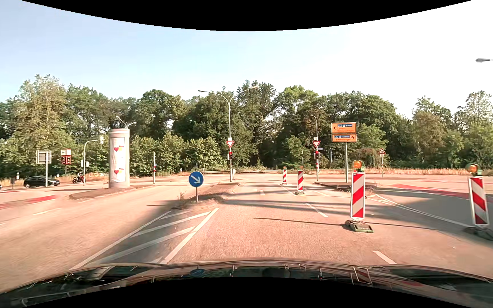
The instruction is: Follow the waypoints while adhering to traffic rules and regulations
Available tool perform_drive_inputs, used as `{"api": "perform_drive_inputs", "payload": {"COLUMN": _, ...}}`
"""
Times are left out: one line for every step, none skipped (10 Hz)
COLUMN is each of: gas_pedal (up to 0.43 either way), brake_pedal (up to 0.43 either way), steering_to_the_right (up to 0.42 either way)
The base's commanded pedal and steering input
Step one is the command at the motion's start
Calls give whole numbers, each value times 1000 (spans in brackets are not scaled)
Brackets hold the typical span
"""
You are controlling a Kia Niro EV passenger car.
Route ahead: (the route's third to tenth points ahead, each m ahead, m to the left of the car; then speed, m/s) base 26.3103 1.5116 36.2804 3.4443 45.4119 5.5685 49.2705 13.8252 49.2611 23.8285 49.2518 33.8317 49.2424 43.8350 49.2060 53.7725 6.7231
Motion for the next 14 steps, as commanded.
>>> {"api": "perform_drive_inputs", "payload": {"gas_pedal": 0, "brake_pedal": 201, "steering_to_the_right": 2}}
{"api": "perform_drive_inputs", "payload": {"gas_pedal": 0, "brake_pedal": 201, "steering_to_the_right": 2}}
{"api": "perform_drive_inputs", "payload": {"gas_pedal": 0, "brake_pedal": 195, "steering_to_the_right": 1}}
{"api": "perform_drive_inputs", "payload": {"gas_pedal": 0, "brake_pedal": 189, "steering_to_the_right": -1}}
{"api": "perform_drive_inputs", "payload": {"gas_pedal": 0, "brake_pedal": 189, "steering_to_the_right": -1}}
{"api": "perform_drive_inputs", "payload": {"gas_pedal": 0, "brake_pedal": 189, "steering_to_the_right": 0}}
{"api": "perform_drive_inputs", "payload": {"gas_pedal": 0, "brake_pedal": 195, "steering_to_the_right": 0}}
{"api": "perform_drive_inputs", "payload": {"gas_pedal": 0, "brake_pedal": 195, "steering_to_the_right": 0}}
{"api": "perform_drive_inputs", "payload": {"gas_pedal": 0, "brake_pedal": 201, "steering_to_the_right": 0}}
{"api": "perform_drive_inputs", "payload": {"gas_pedal": 0, "brake_pedal": 201, "steering_to_the_right": 0}}
{"api": "perform_drive_inputs", "payload": {"gas_pedal": 0, "brake_pedal": 207, "steering_to_the_right": 0}}
{"api": "perform_drive_inputs", "payload": {"gas_pedal": 0, "brake_pedal": 213, "steering_to_the_right": 0}}
{"api": "perform_drive_inputs", "payload": {"gas_pedal": 0, "brake_pedal": 213, "steering_to_the_right": 1}}
{"api": "perform_drive_inputs", "payload": {"gas_pedal": 0, "brake_pedal": 207, "steering_to_the_right": 3}}
